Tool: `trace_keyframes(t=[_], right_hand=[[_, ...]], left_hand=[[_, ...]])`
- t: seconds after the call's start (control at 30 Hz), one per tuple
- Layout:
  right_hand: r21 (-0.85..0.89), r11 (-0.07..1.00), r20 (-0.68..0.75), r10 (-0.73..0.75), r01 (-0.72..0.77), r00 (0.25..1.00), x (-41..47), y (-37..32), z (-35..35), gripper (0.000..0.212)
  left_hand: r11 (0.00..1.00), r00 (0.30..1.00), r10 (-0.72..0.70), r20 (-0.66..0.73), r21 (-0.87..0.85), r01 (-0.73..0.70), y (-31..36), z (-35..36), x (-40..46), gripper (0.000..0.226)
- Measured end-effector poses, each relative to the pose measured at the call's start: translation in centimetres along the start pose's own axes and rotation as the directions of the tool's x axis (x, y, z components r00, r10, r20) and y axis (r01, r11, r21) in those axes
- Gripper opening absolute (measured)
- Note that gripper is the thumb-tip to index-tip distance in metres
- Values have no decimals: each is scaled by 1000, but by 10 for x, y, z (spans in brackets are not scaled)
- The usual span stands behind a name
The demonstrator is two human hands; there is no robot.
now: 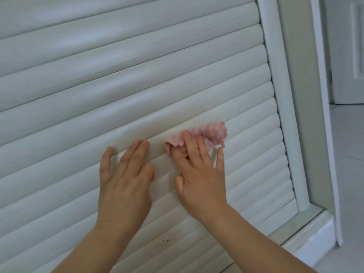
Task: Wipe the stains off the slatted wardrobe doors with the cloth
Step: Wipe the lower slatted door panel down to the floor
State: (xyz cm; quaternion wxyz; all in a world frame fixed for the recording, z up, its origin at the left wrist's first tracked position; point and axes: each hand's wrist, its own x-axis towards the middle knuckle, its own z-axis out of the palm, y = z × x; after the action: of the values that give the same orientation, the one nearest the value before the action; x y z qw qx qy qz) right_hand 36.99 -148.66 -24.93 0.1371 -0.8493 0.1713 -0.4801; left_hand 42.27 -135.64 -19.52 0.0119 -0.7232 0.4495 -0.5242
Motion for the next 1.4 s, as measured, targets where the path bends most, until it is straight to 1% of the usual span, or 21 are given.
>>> trace_keyframes(t=[0.07,0.13,0.2,0.23,0.33,0.43,0.5,0.53,0.57,0.6,0.67,0.73,0.77,0.83,0.93,1.0,1.03,1.17,1.27,1.33,1.4], right_hand=[[-58,992,9,-108,109,994,-10,-6,5,64],[-116,977,20,-179,180,984,-12,-3,5,63],[-170,964,22,-202,203,979,-8,8,0,63],[-181,965,20,-189,190,982,-5,14,-3,63],[-202,978,41,-47,54,998,3,34,-13,60],[-194,969,51,168,-155,984,11,59,-25,61],[-96,939,70,337,-330,939,18,70,-33,59],[-33,918,68,395,-394,916,20,71,-35,60],[8,905,49,425,-426,904,22,68,-34,62],[28,904,27,427,-427,904,22,61,-32,62],[42,923,13,381,-381,924,20,42,-22,62],[15,958,-50,287,-286,957,11,24,-10,63],[-8,974,-60,226,-227,972,6,15,-6,63],[-58,993,-9,102,-103,995,-6,2,0,61],[-86,990,27,-106,108,994,-14,2,6,56],[-109,979,7,-170,170,985,-10,15,5,53],[-116,979,-4,-172,170,985,-6,23,1,53],[-116,992,7,-47,47,999,11,60,-16,61],[-66,993,9,97,-96,995,20,85,-26,69],[16,977,54,213,-214,976,27,103,-30,68],[87,937,65,333,-338,941,35,122,-36,72]], left_hand=[[1000,1000,-2,-13,-7,2,-1,0,-1,29],[1000,1000,-8,-22,-10,8,0,0,-1,31],[1000,1000,-16,-18,-11,16,1,1,-1,30],[1000,1000,-20,-11,-14,20,1,1,-1,28],[999,999,-28,15,-24,28,1,1,-2,26],[999,999,-32,25,-23,33,2,-1,0,28],[999,999,-37,31,-20,37,2,-2,1,28],[999,999,-40,35,-20,41,3,-2,2,27],[999,998,-47,35,-24,48,4,-2,2,26],[998,998,-55,35,-31,56,5,-1,3,26],[996,996,-80,40,-39,81,8,-1,5,23],[993,993,-107,51,-45,110,11,-1,8,20],[992,992,-116,55,-48,118,12,-1,9,20],[993,993,-103,57,-56,107,15,0,11,22],[998,997,-41,58,-55,44,23,4,14,34],[998,998,-18,61,-55,21,30,6,17,36],[998,998,-12,62,-60,15,33,8,18,35],[997,997,0,76,-82,6,41,15,24,20],[997,997,-8,83,-78,14,43,17,23,18],[998,997,0,81,-66,6,42,18,23,18],[998,997,4,72,-60,0,40,18,23,20]])
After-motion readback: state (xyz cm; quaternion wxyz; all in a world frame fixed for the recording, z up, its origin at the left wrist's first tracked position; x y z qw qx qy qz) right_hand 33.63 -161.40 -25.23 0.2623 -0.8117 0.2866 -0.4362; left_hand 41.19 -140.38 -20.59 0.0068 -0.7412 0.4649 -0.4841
